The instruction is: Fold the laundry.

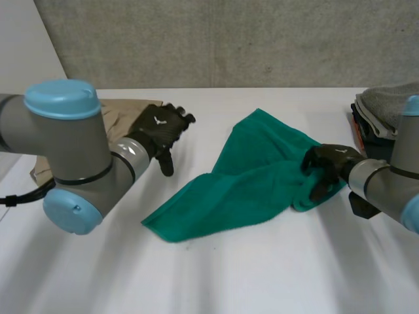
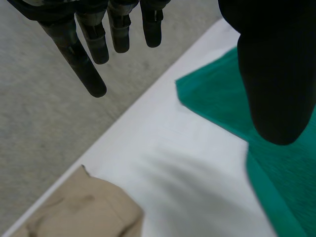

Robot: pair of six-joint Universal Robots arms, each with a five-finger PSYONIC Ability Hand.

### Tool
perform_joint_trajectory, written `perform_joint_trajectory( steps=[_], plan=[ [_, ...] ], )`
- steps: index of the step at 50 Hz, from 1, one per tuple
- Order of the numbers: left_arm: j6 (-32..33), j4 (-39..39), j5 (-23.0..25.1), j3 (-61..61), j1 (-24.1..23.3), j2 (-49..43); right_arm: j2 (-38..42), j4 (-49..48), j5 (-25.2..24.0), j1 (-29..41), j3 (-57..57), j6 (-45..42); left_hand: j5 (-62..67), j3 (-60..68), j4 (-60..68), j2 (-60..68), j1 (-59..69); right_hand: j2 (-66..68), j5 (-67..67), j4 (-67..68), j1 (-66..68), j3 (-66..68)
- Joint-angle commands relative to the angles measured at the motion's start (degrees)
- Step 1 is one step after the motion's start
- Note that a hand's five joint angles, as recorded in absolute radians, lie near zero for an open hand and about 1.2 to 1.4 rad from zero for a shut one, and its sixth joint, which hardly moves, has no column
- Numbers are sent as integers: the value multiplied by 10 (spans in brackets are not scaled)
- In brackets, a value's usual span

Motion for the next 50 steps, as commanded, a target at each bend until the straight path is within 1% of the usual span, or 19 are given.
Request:
perform_joint_trajectory(
  steps=[1, 6, 10, 11, 14, 15, 18, 19, 22, 23, 26, 30, 31, 34, 37, 38, 41, 46, 50],
  plan=[
    [-13, 4, -1, -5, 17, 31, 33, 32, -16, 31, -63, -14, -25, -19, -161, -17, -11, 378, 391, 385, 377, 383],
    [-26, 7, -3, -6, 31, 53, 14, 67, -54, 74, -85, -49, -25, -19, -161, -17, -11, 401, 413, 408, 400, 406],
    [-39, 10, -5, -6, 47, 74, -19, 62, -114, 129, -75, -99, -25, -19, -161, -17, -11, 401, 413, 408, 400, 406],
    [-48, 14, -9, -6, 53, 82, -27, 59, -143, 155, -68, -124, -25, -19, -161, -17, -11, 401, 413, 408, 400, 406],
    [-65, 22, -19, -7, 62, 95, -30, 62, -194, 194, -57, -161, -25, -19, -161, -17, -11, 401, 413, 408, 400, 406],
    [-79, 27, -29, -9, 69, 102, -25, 67, -229, 215, -50, -190, -25, -19, -161, -17, -11, 401, 413, 408, 400, 406],
    [-96, 33, -41, -13, 77, 110, -7, 88, -266, 236, -42, -241, -25, -19, -161, -17, -11, 401, 413, 408, 400, 406],
    [-102, 36, -44, -16, 82, 115, 5, 105, -269, 239, -43, -277, -25, -19, -161, -17, -11, 355, 368, 363, 355, 361],
    [-108, 36, -45, -18, 85, 118, 10, 126, -250, 236, -51, -332, -25, -19, -161, -17, -11, -202, -189, -194, -203, -197],
    [-108, 35, -43, -20, 85, 118, 5, 128, -231, 230, -56, -351, -25, -19, -161, -17, -11, -299, -287, -292, -300, -294],
    [-107, 35, -38, -24, 85, 116, -5, 122, -208, 225, -60, -337, -25, -19, -161, -17, -11, -299, -287, -292, -300, -294],
    [-98, 35, -30, -28, 84, 108, -42, 92, -196, 203, -55, -236, -25, -19, -161, -17, -11, -299, -287, -292, -300, -294],
    [-91, 35, -24, -28, 84, 104, -64, 86, -191, 186, -48, -195, -25, -19, -161, -17, -11, -299, -287, -292, -300, -294],
    [-66, 29, -9, -30, 85, 93, -102, 90, -182, 154, -23, -137, -25, -19, -161, -17, -11, -299, -287, -292, -300, -294],
    [-46, 21, 6, -38, 86, 88, -121, 98, -170, 129, 0, -118, -25, -19, -161, -17, -11, -299, -287, -292, -300, -294],
    [-24, 14, 18, -46, 88, 86, -132, 106, -159, 114, 16, -114, -25, -19, -161, -17, -11, -299, -287, -292, -300, -294],
    [6, 10, 36, -63, 93, 82, -142, 112, -140, 95, 41, -124, -25, -19, -161, -17, -11, -299, -287, -292, -300, -294],
    [71, 0, 99, -102, 93, 73, -137, 109, -88, 70, 101, -199, -25, -19, -161, -17, -11, -299, -287, -292, -300, -294],
    [95, -25, 115, -110, 88, 46, -110, 64, -75, 68, 125, -238, -25, -19, -161, -17, -11, -286, -273, -279, -287, -281]
  ],
)
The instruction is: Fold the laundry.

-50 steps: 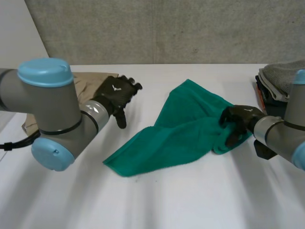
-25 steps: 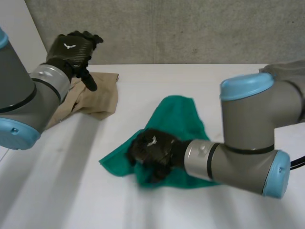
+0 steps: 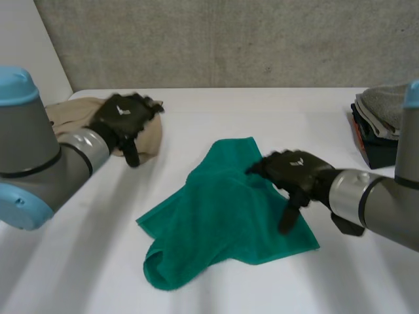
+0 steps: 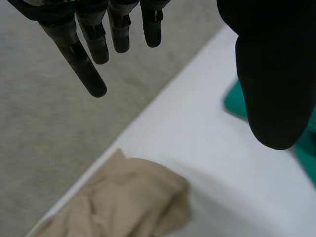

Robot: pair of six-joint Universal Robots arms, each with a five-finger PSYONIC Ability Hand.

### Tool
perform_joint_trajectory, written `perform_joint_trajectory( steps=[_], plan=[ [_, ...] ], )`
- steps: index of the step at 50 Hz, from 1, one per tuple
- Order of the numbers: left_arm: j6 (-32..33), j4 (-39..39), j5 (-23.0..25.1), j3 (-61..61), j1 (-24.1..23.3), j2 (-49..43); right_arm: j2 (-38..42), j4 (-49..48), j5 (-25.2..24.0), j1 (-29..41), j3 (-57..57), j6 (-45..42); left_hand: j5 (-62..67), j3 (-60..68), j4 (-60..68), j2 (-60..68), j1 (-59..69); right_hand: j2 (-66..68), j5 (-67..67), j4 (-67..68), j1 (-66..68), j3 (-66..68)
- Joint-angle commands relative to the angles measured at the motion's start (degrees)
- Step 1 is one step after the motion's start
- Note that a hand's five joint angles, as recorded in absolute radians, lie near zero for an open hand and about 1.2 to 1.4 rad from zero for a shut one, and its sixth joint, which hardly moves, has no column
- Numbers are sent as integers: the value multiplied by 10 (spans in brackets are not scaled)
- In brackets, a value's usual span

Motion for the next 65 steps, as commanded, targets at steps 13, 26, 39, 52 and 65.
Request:
perform_joint_trajectory(
  steps=[13, 26, 39, 52, 65],
  plan=[
    [-17, -66, -51, -33, -52, -54, 145, -163, 118, 49, -30, 20, 68, 74, -68, 76, 82, 97, 89, 97, 87, 97],
    [-69, -64, -89, -50, -66, -21, 263, -149, 185, 102, -179, 60, 27, 34, -109, 36, 42, 231, 223, 231, 221, 231],
    [-98, -52, -72, 16, -62, -62, 79, -147, 150, 104, -207, 80, -25, -19, -161, -17, -11, 684, 677, 684, 674, 684],
    [-212, -138, 13, 161, -100, -186, -98, -101, 78, 81, -205, 147, -25, -19, -161, -17, -11, 684, 677, 684, 674, 684],
    [-290, -182, 14, 248, -189, -246, -114, -103, 69, 56, -245, 187, 149, 156, 13, 158, 164, 684, 677, 684, 674, 684]
  ],
)
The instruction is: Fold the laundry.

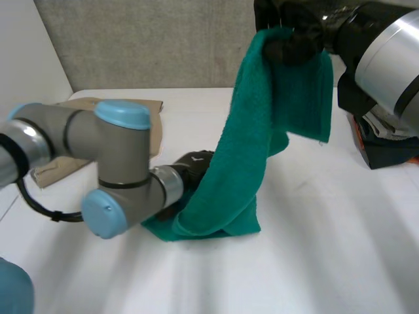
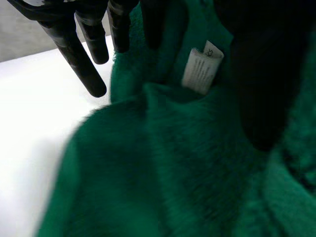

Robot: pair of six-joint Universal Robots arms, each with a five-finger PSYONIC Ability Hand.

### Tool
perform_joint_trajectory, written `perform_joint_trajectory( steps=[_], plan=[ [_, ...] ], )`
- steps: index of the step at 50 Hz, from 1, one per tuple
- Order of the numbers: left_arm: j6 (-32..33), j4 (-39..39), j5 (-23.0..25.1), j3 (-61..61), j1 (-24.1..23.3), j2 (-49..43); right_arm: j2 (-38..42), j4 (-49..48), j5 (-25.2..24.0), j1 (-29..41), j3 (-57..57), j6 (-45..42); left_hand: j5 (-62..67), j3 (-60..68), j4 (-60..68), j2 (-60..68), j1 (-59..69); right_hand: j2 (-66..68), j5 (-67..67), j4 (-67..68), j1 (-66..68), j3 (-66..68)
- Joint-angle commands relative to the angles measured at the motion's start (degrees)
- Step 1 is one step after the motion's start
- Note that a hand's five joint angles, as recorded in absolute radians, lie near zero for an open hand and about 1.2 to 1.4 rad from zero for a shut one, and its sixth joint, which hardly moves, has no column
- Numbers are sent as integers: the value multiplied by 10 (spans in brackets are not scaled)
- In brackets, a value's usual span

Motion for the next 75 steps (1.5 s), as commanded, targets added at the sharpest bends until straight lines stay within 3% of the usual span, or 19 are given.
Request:
perform_joint_trajectory(
  steps=[1, 2, 3, 9, 13, 17, 20, 27, 32, 38, 45, 47, 48, 50, 51, 55, 62, 68, 75],
  plan=[
    [-25, -34, -1, 29, -38, -21, 17, -4, 2, -23, -34, 3, 287, 294, 152, 296, 293, 129, 136, 117, 153, 121],
    [-31, -42, -2, 32, -37, -21, 30, -4, 3, -35, -44, 2, 605, 612, 470, 614, 610, 129, 136, 117, 153, 121],
    [-35, -46, -5, 34, -36, -20, 36, -2, 3, -42, -48, 2, 673, 680, 538, 682, 678, 129, 136, 117, 153, 121],
    [-90, -50, -27, 80, -1, 0, 99, -14, 19, -73, -84, -18, 673, 681, 539, 683, 679, 129, 136, 117, 153, 121],
    [-122, -42, -104, 156, 55, 54, 133, -45, 56, -74, -110, -35, 673, 681, 539, 683, 679, 129, 136, 117, 153, 121],
    [-118, -39, -156, 189, 71, 109, 141, -99, 76, -77, -118, -40, 673, 681, 539, 683, 679, 129, 136, 117, 153, 121],
    [-110, -35, -168, 187, 70, 149, 137, -123, 75, -82, -113, -36, 673, 681, 539, 683, 679, 129, 136, 117, 153, 121],
    [-47, -11, -178, 51, 56, 235, 127, -64, 11, -108, -36, -29, 673, 681, 539, 683, 679, 129, 136, 117, 153, 121],
    [-2, 43, -191, -99, 53, 240, 144, 14, -49, -135, 74, -81, 673, 681, 539, 683, 679, 129, 136, 117, 153, 121],
    [13, 84, -209, -184, 43, 175, 181, 29, -52, -159, 176, -203, 673, 681, 539, 683, 679, 129, 136, 117, 153, 121],
    [-16, 39, -210, -198, 24, 119, 211, 41, -44, -161, 253, -316, 673, 681, 539, 683, 679, 96, 103, 83, 120, 87],
    [-19, 31, -209, -197, 24, 127, 208, 40, -40, -160, 256, -317, 600, 607, 466, 609, 606, -20, -13, -33, 4, -29],
    [-19, 27, -208, -197, 26, 139, 202, 39, -35, -160, 254, -313, 448, 455, 313, 457, 454, -109, -102, -121, -85, -118],
    [-15, 28, -206, -197, 30, 158, 190, 37, -33, -160, 250, -305, 271, 278, 136, 280, 276, -200, -193, -213, -176, -209],
    [-14, 29, -206, -197, 35, 168, 172, 36, -30, -160, 248, -295, 208, 215, 74, 217, 214, -317, -310, -330, -293, -326],
    [5, 34, -204, -203, 73, 230, 127, 36, -32, -160, 240, -291, 42, 49, -93, 51, 47, -454, -447, -467, -430, -463],
    [63, 57, -181, -233, 142, 274, 92, 32, -48, -148, 209, -294, 19, 26, -115, 28, 25, -554, -547, -566, -530, -563],
    [135, 67, -135, -270, 212, 279, 155, 45, -98, -117, 125, -329, 18, 25, -117, 27, 23, -549, -542, -561, -525, -558],
    [171, 68, -76, -309, 261, 281, 260, 136, -94, -71, -30, -391, 19, 26, -115, 28, 25, -488, -481, -501, -464, -497]
  ],
)
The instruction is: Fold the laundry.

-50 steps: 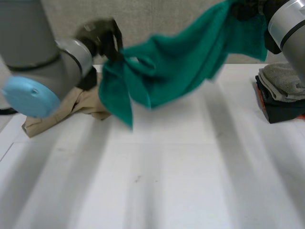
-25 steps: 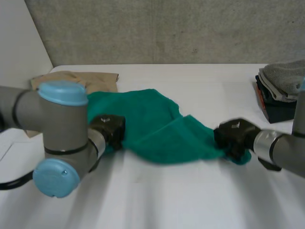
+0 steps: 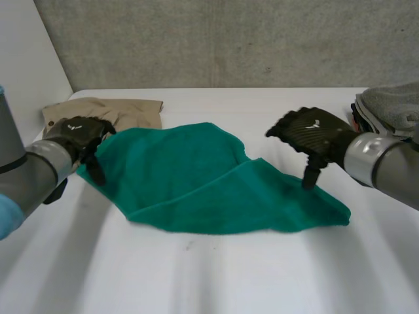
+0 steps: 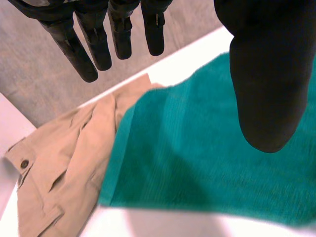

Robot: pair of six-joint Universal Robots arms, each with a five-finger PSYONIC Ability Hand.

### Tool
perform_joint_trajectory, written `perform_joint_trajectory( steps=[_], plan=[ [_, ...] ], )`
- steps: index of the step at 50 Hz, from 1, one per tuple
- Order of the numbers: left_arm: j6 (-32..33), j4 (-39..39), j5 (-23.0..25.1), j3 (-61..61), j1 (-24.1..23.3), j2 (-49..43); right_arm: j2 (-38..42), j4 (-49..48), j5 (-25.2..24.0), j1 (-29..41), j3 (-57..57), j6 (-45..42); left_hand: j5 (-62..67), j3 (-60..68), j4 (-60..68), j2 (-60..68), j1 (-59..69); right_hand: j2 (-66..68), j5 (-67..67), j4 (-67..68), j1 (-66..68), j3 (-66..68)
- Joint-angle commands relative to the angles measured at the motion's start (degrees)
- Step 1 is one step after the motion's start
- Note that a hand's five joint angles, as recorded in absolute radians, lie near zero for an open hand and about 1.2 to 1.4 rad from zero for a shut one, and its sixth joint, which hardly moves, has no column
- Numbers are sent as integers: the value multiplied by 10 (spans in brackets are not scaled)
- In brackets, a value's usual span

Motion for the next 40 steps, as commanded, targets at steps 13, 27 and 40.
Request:
perform_joint_trajectory(
  steps=[13, 27, 40],
  plan=[
    [6, 0, 67, -44, 45, 33, 349, 115, 74, 132, -417, -70, -4, -10, -8, -9, -17, 207, 212, 204, 197, 208],
    [-16, 3, 67, -51, 34, 54, 511, 85, 94, 137, -577, -79, -10, -17, -15, -15, -24, 205, 211, 202, 196, 206],
    [-14, 8, 62, -49, 25, 52, 392, 70, 124, 129, -504, -11, -9, -15, -13, -14, -22, 668, 673, 665, 659, 669]
  ],
)
